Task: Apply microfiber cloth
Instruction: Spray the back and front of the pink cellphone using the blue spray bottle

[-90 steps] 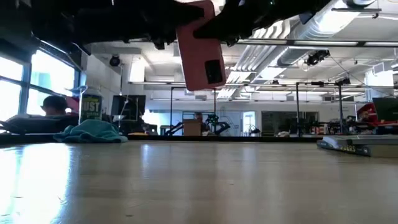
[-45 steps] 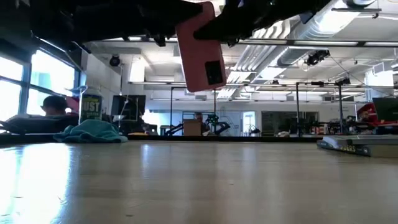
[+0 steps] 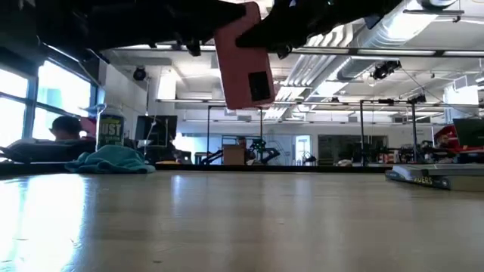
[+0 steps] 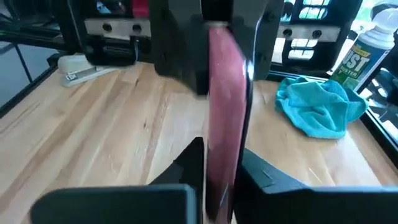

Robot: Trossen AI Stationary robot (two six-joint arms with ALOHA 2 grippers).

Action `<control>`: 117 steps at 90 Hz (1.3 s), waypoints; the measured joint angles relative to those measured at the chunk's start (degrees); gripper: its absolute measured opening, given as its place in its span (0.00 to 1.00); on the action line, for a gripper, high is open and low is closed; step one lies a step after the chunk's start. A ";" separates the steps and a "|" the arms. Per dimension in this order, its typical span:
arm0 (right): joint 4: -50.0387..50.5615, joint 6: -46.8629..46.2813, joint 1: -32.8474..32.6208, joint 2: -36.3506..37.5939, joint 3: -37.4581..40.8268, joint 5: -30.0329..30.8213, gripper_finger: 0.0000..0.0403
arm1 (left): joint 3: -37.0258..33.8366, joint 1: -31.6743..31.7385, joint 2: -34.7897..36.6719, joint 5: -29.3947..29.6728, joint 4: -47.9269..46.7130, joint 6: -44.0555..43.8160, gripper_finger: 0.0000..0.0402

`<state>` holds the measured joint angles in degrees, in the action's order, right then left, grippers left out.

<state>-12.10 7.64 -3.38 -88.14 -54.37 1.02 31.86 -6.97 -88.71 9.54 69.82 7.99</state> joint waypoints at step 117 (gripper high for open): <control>11.68 3.08 1.15 14.14 0.02 10.98 0.00 | 10.41 10.08 35.01 26.59 -74.37 -13.63 0.37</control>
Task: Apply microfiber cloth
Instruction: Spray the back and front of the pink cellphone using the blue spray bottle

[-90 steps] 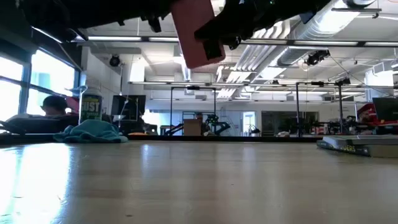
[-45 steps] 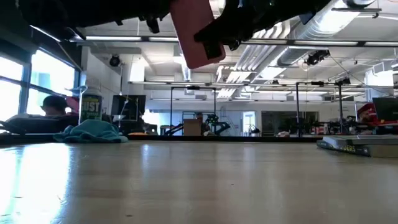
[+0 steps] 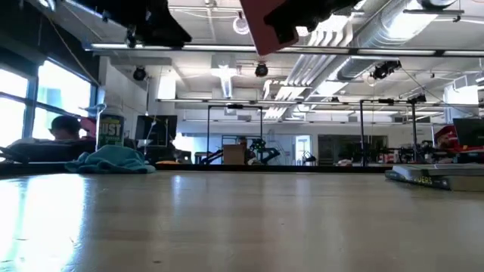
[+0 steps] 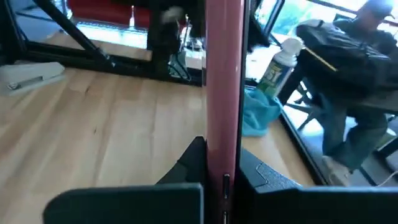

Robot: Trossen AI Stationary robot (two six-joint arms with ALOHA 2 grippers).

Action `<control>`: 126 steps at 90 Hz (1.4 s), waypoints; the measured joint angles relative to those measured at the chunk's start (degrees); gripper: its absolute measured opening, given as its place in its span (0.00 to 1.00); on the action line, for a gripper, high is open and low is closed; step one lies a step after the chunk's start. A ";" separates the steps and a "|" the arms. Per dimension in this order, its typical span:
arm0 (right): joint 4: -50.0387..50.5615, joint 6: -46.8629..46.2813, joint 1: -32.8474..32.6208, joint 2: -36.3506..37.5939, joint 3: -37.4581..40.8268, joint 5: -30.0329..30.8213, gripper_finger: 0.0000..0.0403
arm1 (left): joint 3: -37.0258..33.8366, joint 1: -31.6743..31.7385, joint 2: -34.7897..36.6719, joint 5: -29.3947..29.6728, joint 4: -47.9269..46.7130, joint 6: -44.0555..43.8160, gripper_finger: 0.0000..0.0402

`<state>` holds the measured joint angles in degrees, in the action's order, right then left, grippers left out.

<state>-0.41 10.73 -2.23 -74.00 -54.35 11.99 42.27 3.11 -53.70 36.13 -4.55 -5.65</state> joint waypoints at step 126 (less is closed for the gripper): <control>9.84 -4.75 -1.71 0.07 0.00 -3.17 0.00 | 53.17 56.31 -37.32 -8.66 -72.97 9.77 0.56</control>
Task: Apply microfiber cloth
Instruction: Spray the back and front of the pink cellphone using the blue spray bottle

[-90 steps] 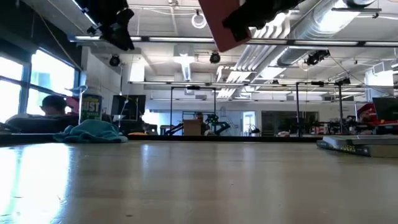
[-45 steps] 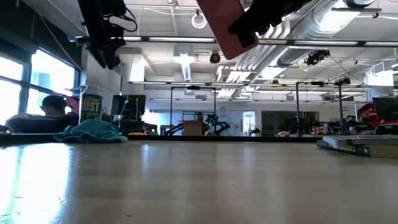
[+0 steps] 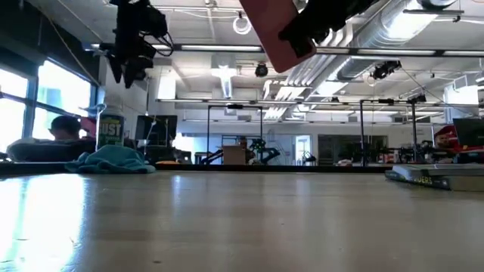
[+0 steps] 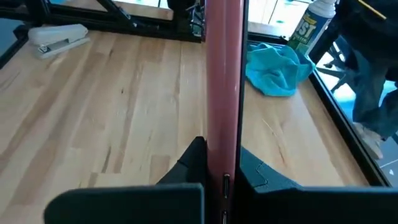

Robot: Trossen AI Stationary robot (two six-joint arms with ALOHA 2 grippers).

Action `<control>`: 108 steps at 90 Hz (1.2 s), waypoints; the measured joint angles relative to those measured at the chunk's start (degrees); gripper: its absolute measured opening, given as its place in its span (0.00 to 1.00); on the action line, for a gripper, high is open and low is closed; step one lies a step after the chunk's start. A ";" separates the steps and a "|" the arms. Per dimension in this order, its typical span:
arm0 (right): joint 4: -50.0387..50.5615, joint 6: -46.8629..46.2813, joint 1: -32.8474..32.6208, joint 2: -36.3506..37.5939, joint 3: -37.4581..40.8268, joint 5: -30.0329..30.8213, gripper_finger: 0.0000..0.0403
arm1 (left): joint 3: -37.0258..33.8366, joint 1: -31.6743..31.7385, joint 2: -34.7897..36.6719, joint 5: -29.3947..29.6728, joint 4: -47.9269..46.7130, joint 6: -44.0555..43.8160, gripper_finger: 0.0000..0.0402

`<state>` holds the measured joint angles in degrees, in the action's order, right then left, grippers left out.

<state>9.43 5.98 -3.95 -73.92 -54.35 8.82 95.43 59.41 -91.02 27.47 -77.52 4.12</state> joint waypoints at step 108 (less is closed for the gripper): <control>4.15 -2.58 -2.21 -0.40 0.00 -0.04 0.00 | 0.38 2.23 -8.24 -6.12 -6.29 2.02 0.47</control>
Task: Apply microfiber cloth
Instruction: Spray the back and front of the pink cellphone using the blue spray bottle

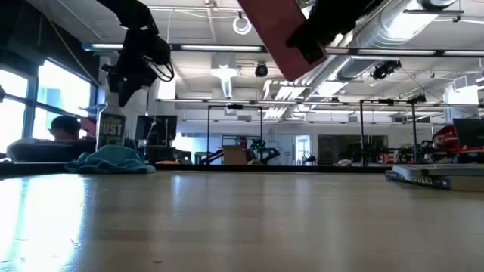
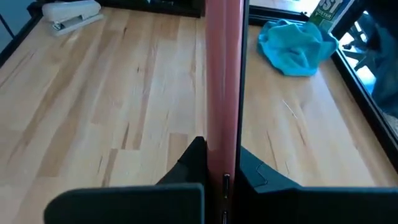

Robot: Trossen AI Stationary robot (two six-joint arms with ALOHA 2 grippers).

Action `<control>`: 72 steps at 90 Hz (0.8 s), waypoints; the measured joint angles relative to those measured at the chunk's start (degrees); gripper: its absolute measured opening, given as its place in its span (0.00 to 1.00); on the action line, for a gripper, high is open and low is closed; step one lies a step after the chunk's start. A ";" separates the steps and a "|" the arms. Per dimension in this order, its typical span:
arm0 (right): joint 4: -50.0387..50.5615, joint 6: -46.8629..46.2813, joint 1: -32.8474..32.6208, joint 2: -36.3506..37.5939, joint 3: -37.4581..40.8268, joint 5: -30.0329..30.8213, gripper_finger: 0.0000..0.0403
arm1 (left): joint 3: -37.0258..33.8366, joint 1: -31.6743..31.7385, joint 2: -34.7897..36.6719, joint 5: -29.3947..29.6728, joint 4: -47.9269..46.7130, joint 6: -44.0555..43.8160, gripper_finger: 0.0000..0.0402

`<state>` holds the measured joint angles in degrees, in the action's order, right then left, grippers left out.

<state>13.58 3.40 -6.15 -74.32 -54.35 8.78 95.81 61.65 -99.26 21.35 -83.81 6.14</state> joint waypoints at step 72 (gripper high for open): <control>0.57 1.50 0.15 0.78 0.00 -0.07 0.00 | 11.31 -4.96 1.58 -5.22 -6.22 -1.97 0.09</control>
<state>14.15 4.90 -6.00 -73.55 -54.35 8.71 107.12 56.68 -97.68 16.13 -90.03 4.18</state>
